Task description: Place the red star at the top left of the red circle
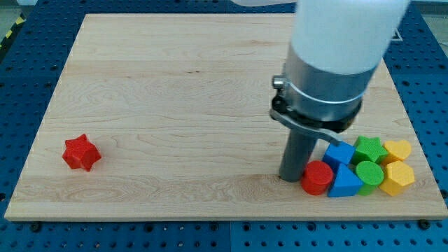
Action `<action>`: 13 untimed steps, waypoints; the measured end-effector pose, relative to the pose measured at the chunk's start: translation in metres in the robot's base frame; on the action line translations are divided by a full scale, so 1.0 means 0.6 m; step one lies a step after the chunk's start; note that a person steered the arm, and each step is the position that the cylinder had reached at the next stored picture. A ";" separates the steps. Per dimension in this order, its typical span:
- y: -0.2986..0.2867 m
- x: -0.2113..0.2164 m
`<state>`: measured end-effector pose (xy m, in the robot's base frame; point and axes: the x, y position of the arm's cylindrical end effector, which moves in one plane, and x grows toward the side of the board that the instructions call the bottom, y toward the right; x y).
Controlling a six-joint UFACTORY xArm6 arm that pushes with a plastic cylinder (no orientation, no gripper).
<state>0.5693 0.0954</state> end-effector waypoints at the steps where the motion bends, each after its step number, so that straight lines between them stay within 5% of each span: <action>1: 0.000 0.000; 4: -0.025 -0.173; 7: 0.128 -0.196; 13: 0.015 -0.229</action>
<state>0.4318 0.1044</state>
